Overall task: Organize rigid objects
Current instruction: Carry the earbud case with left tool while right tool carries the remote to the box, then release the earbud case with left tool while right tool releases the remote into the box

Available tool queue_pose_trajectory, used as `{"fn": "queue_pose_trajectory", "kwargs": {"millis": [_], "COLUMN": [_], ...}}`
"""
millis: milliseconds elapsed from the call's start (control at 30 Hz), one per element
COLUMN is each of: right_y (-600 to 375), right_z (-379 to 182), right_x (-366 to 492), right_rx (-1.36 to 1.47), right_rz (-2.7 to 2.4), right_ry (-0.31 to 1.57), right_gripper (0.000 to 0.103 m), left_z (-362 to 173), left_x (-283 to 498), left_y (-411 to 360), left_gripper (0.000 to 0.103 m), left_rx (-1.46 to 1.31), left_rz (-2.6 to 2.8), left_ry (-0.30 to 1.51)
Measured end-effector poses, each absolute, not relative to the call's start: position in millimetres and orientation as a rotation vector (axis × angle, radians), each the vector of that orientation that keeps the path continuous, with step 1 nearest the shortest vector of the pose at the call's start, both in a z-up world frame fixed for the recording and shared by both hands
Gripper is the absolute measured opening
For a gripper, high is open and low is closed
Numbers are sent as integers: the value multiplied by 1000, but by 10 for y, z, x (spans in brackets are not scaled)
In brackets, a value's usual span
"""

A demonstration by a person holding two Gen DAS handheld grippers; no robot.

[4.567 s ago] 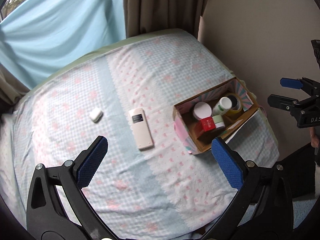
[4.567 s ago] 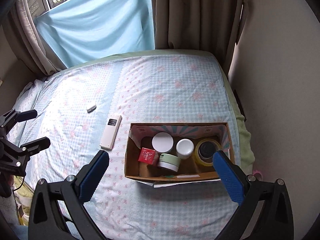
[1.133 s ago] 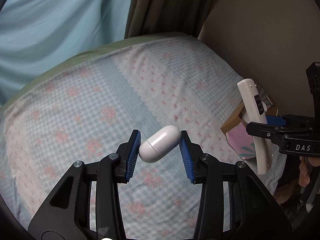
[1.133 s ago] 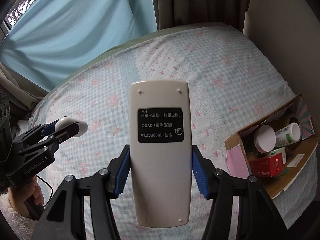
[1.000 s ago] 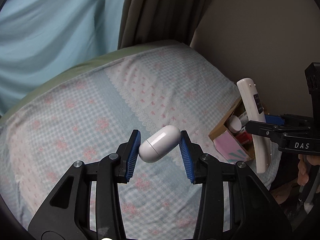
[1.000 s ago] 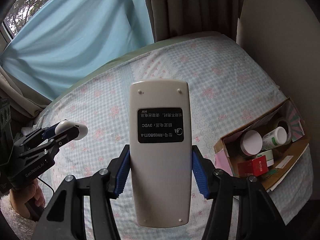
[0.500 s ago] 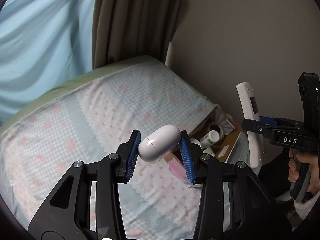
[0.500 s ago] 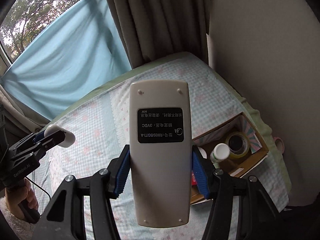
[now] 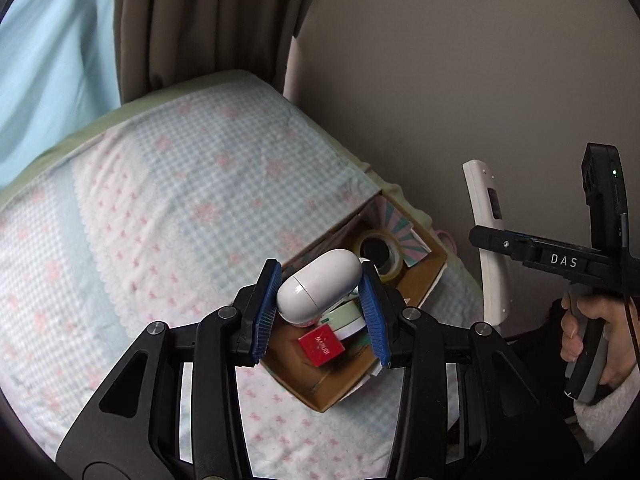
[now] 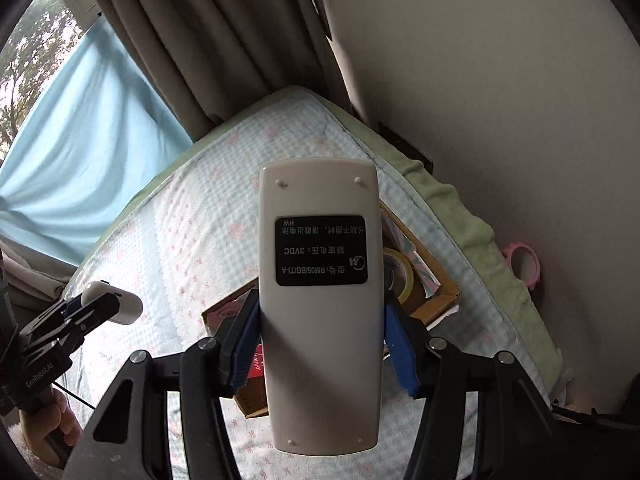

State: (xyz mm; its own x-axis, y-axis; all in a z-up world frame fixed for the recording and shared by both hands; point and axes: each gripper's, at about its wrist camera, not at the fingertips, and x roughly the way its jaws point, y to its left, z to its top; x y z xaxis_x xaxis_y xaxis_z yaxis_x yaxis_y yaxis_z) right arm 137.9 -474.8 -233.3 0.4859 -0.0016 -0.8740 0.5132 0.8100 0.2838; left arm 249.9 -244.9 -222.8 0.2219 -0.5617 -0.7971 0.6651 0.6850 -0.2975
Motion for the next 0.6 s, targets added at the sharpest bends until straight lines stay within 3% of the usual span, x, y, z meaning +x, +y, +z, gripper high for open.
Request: {"fn": "queue_pose_trajectory", "kwargs": {"millis": [367,600], "right_y": [-5210,-5258], "right_z": [-3341,-3769], "right_x": [1430,1519], "right_rx": [887,1016], "right_rz": [-278,-316], "right_ry": [1044,1041], "right_gripper": [53,55], "left_z": [-3019,-3165], "left_x": [2661,2722], "left_y": [-2851,-3037], "left_gripper": [36,37], "left_rx": [134,211], "left_rz": [-803,-783], "left_ry": [1160,1175]}}
